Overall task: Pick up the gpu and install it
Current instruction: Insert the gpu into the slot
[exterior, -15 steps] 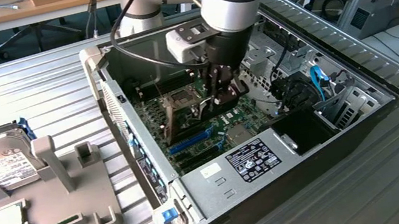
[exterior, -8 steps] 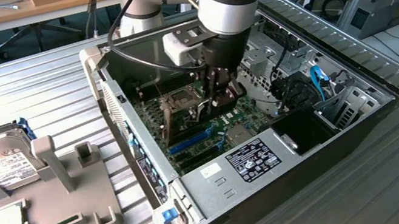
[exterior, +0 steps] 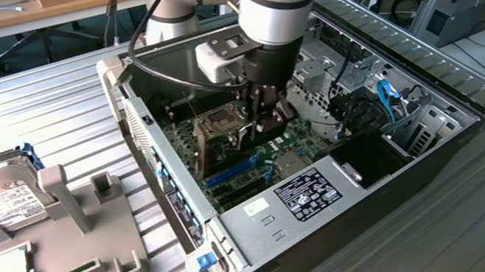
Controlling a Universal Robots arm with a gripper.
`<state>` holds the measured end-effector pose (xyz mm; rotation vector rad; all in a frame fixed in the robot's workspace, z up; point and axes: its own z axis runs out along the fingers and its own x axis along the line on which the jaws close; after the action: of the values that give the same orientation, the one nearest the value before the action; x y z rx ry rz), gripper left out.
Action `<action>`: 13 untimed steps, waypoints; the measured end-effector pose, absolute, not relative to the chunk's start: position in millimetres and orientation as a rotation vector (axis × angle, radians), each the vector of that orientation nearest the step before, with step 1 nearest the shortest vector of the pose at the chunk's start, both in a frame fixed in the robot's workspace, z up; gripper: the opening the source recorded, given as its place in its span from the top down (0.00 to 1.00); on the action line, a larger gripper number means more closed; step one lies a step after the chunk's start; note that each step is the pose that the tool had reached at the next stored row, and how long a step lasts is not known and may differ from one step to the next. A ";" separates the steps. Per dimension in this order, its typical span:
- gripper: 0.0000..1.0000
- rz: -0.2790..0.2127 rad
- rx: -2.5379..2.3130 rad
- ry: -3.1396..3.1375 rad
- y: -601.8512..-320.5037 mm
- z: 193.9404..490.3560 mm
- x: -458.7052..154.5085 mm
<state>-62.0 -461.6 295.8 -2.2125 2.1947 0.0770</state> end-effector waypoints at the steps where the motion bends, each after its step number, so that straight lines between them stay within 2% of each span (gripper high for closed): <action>1: 0.74 0.077 -2.213 2.195 -461.6 295.6 -62.5; 13: 0.74 0.077 -2.212 2.195 -461.9 291.9 -71.3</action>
<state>-71.3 -461.9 291.9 -2.2125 2.1948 0.0770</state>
